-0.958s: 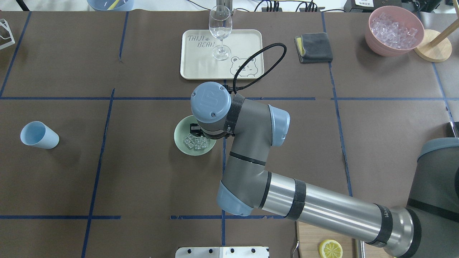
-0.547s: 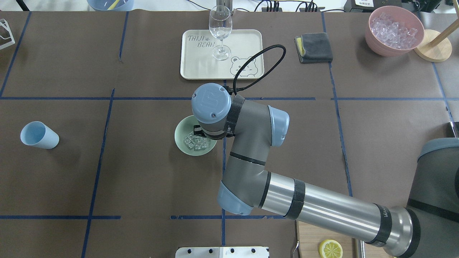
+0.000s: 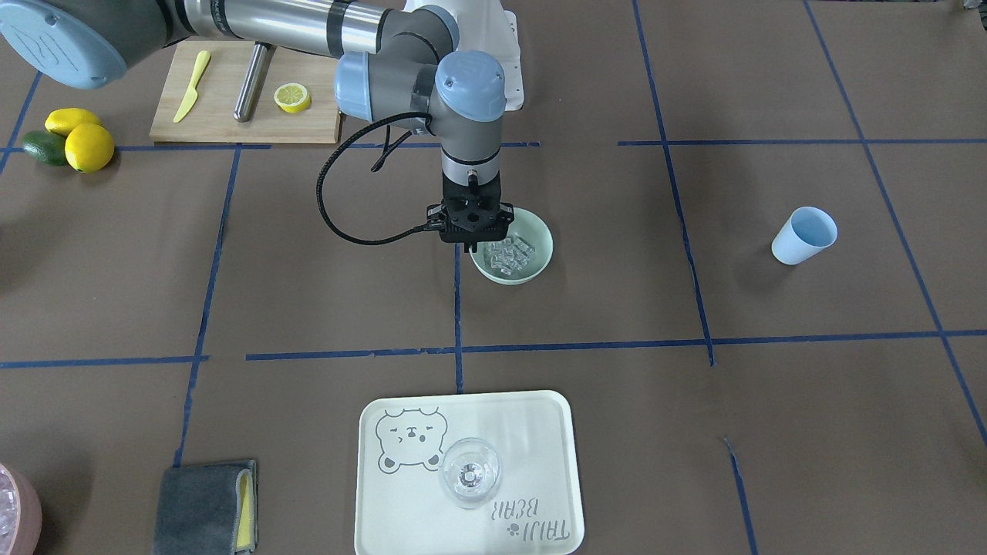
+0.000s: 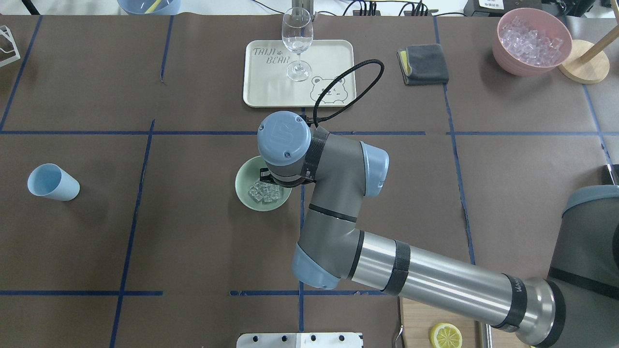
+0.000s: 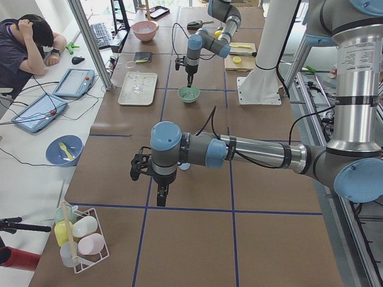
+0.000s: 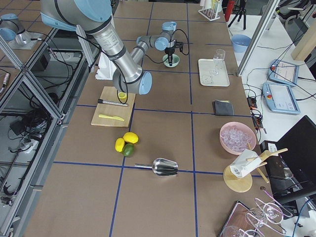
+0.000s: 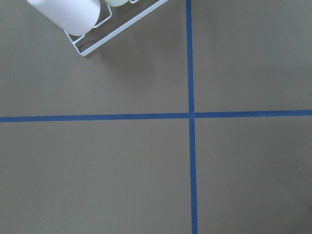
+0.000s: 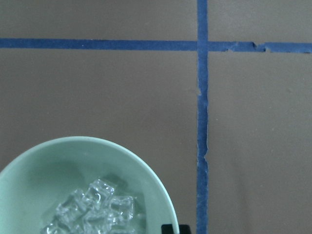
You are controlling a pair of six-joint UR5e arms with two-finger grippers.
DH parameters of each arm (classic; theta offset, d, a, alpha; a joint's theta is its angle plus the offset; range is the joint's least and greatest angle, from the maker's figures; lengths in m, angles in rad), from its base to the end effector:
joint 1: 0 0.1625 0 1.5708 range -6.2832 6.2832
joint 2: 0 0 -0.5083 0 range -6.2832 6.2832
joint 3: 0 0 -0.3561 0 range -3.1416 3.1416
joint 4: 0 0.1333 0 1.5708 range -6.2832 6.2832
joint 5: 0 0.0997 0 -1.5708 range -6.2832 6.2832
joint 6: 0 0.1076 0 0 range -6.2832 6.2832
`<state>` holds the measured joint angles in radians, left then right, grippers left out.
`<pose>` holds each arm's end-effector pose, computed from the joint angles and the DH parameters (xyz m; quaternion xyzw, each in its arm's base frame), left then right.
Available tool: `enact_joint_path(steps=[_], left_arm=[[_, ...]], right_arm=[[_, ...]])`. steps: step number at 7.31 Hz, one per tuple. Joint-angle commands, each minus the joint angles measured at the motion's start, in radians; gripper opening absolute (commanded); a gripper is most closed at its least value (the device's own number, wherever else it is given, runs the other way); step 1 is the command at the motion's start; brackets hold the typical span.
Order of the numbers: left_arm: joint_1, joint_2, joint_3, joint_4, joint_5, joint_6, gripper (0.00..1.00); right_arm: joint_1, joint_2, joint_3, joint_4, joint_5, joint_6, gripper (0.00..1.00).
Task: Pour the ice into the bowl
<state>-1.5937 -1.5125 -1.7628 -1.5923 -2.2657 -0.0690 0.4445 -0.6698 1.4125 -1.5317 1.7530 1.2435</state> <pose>-0.0743 -0.4330 0.6887 0.0650 0.3411 -0.0167 0.9376 -0.6788 -0.4494 0.2421 0.0649 -0.3832 0.0193 0.9212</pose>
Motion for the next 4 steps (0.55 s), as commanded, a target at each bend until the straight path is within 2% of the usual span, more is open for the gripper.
enact_joint_path(steps=[1,2,4], left_arm=[[0.000,0.002,0.000,0.000,0.000,0.000,1.00],[0.000,0.002,0.000,0.000,0.000,0.000,1.00],[0.001,0.002,0.000,0.000,0.000,0.000,1.00]], right_arm=[[0.003,-0.005,0.020,0.022,0.008,-0.001,0.00],[0.017,-0.014,0.070,0.018,0.019,-0.001,0.00],[0.101,-0.129,0.272,-0.008,0.127,-0.004,0.00]])
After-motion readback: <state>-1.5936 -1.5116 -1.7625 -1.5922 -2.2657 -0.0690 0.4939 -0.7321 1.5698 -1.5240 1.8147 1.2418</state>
